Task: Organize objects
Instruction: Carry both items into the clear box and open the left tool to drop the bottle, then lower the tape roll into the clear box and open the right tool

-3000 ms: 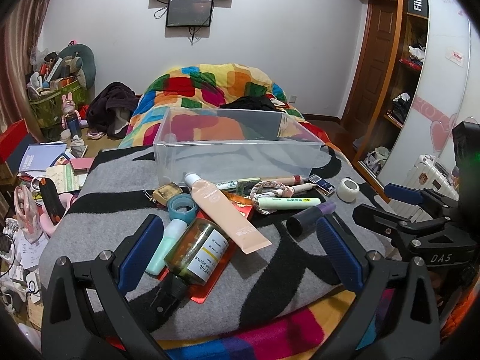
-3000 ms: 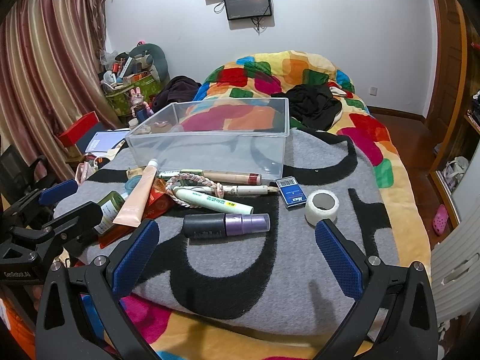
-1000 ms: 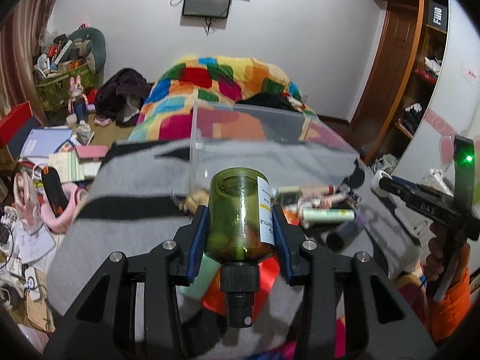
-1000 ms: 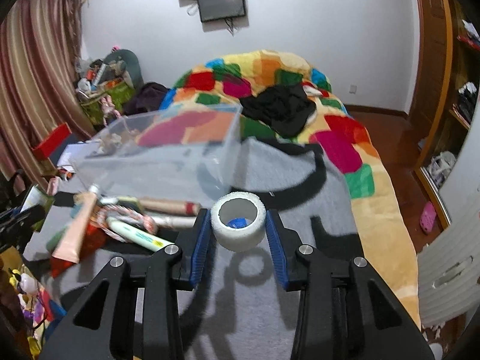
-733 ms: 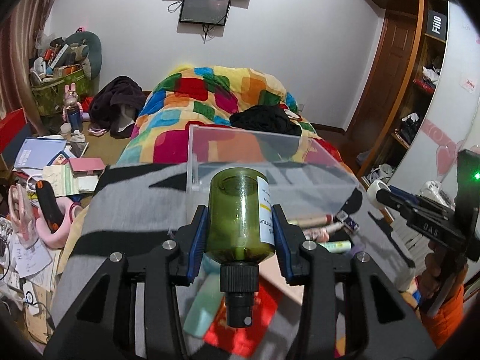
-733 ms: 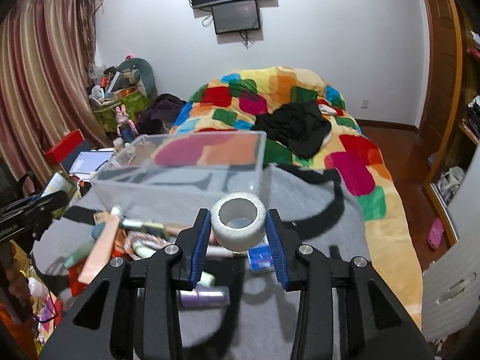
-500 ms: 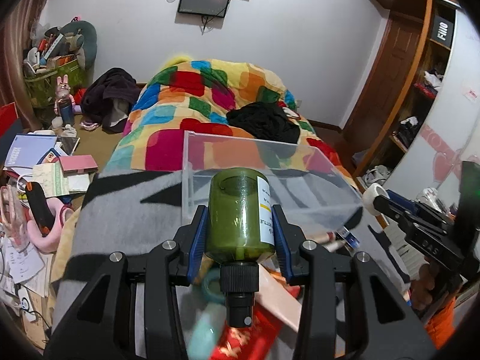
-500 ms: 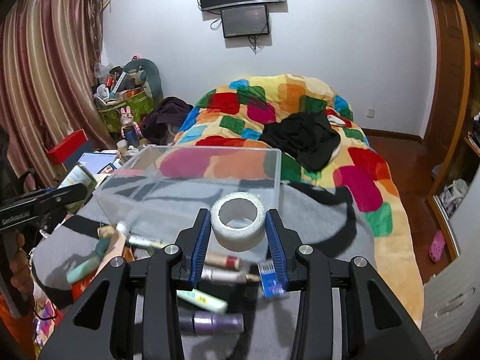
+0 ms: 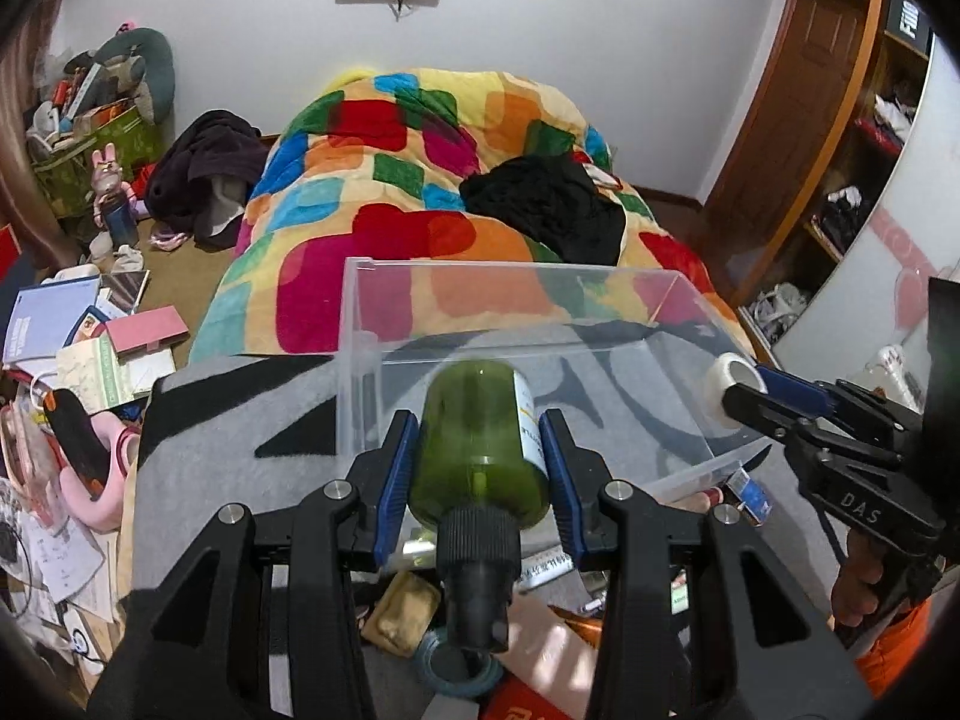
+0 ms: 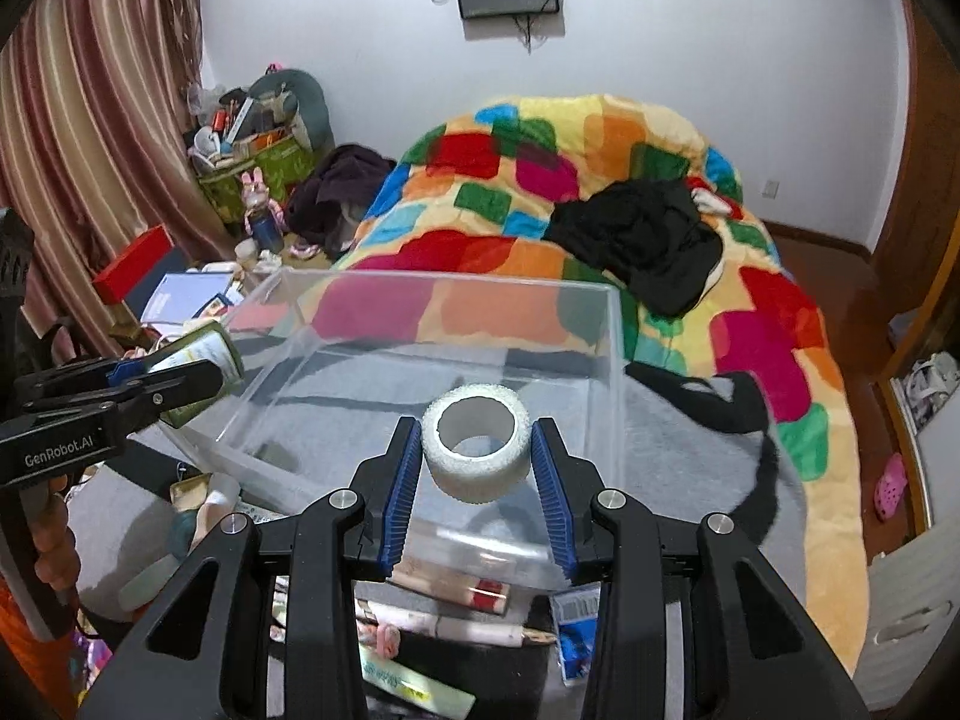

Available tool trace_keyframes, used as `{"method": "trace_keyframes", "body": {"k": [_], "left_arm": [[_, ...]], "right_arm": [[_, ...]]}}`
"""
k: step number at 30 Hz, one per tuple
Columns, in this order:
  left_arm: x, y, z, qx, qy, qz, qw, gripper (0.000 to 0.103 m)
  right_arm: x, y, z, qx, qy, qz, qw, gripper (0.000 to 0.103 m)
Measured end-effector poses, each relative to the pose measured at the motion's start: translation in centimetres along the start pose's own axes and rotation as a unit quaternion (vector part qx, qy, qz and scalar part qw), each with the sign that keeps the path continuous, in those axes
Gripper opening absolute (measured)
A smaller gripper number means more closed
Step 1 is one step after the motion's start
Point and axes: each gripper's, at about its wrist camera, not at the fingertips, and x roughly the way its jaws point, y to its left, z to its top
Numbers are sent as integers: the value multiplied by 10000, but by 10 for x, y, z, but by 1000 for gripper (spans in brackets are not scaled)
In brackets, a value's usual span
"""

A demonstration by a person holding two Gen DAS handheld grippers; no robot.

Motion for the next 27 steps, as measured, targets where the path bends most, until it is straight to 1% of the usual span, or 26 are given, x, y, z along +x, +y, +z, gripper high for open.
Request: {"method": "trace_keyframes", "body": {"k": [8,13,15,16,17,18,20,25,27], "left_arm": [[13,-8,5,66,228,-94,9997,41],[6,-15,1,154,165,-56,9997,43],[-1,-17,0,184,93,-36,9998,47],[-5,-18,0,194,42,-28,9998,51],[-10,-18,0,198,-30,-13,9998,56],[-14,-19,-1,203,-86,-8,9998,57],[-23,-20,-2,214,-193,7,9996,63],[-45,-22,-11,285,-409,139,9987,73],[-52,-23,-18,293,-469,184,9983,76]], "right_arm": [[22,10,2,-78,329,96,9994,35],[21,14,1,-116,350,162,9992,35],[19,14,0,-118,338,169,9992,36],[19,16,1,-127,337,165,9992,37],[17,16,0,-135,335,179,9992,39],[15,16,0,-136,323,187,9992,43],[10,17,-1,-136,265,188,9994,47],[-10,17,-5,-207,63,127,9997,54],[-20,17,-8,-226,-20,105,9997,60]]}}
